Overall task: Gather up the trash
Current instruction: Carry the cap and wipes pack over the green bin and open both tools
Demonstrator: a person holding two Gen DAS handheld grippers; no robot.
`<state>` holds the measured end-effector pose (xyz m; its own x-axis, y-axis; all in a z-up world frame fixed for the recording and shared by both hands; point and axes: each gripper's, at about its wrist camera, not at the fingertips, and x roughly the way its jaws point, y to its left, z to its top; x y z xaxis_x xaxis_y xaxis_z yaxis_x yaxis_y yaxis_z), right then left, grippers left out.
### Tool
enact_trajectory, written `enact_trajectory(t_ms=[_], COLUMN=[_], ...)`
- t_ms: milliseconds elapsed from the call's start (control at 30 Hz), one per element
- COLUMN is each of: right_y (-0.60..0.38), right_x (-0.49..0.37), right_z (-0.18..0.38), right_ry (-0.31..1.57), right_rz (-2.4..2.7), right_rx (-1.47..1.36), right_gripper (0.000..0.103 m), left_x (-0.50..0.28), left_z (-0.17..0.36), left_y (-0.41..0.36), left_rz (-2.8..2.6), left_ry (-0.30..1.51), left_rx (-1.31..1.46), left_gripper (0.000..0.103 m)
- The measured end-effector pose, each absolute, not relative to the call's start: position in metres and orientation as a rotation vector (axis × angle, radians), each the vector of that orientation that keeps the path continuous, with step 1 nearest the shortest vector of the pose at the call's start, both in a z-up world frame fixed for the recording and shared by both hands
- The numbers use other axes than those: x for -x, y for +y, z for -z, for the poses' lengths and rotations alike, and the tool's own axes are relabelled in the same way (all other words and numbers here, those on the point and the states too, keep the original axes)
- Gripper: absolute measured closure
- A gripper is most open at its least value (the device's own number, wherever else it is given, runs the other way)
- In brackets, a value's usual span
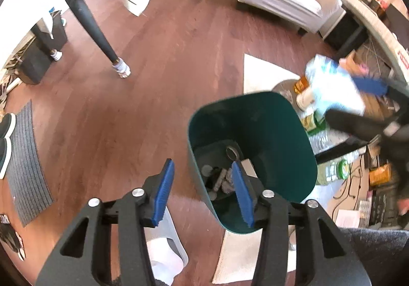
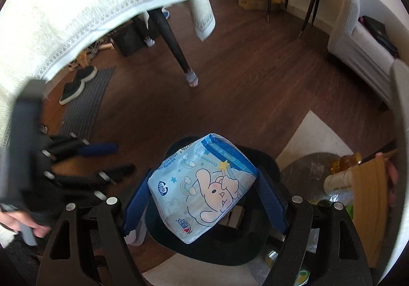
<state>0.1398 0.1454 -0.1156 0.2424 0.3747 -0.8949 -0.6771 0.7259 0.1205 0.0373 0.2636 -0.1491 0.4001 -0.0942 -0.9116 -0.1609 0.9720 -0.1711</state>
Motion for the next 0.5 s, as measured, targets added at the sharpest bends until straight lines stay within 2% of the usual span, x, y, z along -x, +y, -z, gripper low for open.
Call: enact_trajectory(t_ms=[67,200,500], right_y=[0.149,0.159,0.153], right_x=[-0.139,-0.136,-0.128], right_z=[0.124,0.151,0.210], right_ry=[1.130,1.190,1.306], right_rz=[-0.733,-0.725,-0.675], right_rx=[0.331,0.360,0.428], right_gripper=[0.023,0.023,0.023], left_x=[-0.037,-0.038,-0.040], left_z=[0.140,0.114,0.043], left_y=[0.269,0.275,0.271], left_rz=[-0.057,-0.057,-0.046], left_ry=[1.136,1.070,0.907], left_rx=[0.258,0.271,0.291], left_gripper=[0.060,0.071,0.072])
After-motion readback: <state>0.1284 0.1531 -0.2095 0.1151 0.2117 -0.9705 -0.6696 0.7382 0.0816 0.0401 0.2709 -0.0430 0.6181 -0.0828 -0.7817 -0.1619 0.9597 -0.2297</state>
